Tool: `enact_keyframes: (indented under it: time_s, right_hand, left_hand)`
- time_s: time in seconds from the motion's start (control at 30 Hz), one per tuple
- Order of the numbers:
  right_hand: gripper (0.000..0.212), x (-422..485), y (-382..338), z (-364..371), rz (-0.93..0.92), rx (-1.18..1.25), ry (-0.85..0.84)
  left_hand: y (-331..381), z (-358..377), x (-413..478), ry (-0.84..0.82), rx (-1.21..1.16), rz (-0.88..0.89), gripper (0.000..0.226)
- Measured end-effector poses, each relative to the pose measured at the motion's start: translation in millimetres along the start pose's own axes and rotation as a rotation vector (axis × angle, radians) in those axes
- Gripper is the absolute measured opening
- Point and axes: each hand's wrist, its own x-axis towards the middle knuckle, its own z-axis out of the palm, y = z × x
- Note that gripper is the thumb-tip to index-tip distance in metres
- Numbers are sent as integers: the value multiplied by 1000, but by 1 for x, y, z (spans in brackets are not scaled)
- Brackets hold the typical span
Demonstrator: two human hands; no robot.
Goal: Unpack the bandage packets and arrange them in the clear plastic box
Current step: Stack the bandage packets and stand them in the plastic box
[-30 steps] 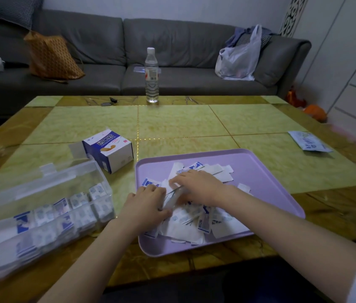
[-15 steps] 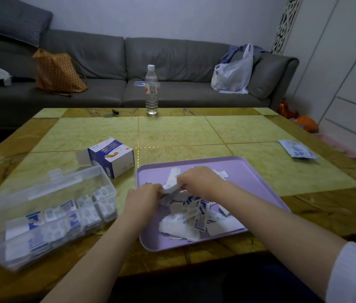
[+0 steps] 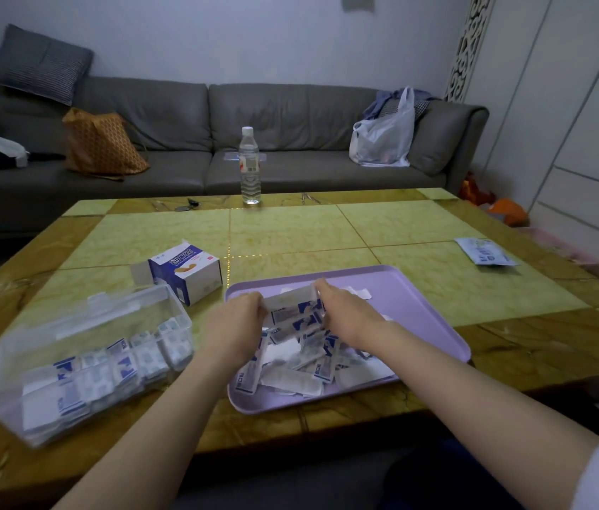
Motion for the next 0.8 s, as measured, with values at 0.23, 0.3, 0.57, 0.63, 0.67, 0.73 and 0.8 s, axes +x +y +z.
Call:
enact_keyframes:
  time_s: [0.23,0.3,0.57,0.63,0.67,0.73,0.8]
  right_hand:
    - [27,-9,-3,13,-7,265,41]
    - [28,-9,-4,18,-10,302,70]
    - [35,-11,-12,44,-29,299,80]
    - [40,-11,-13,47,-20,294,44]
    - [44,-10,-13,47,-3,296,19]
    - [55,-10,-13,48,20,292,-35]
    - [63,-11,-15,49,7,305,-72]
  left_hand:
    - [5,3,-15,-20,-6,-9,14]
    - [2,6,-18,-40,-10,-22,14]
    - [-9,19,-20,-217,48,45,21]
    - [-7,21,-21,-241,89,68,24]
    - [-6,22,-20,-248,110,74,22]
    - [-5,24,-20,-266,137,67,16]
    - [-4,26,-19,-275,122,52,11]
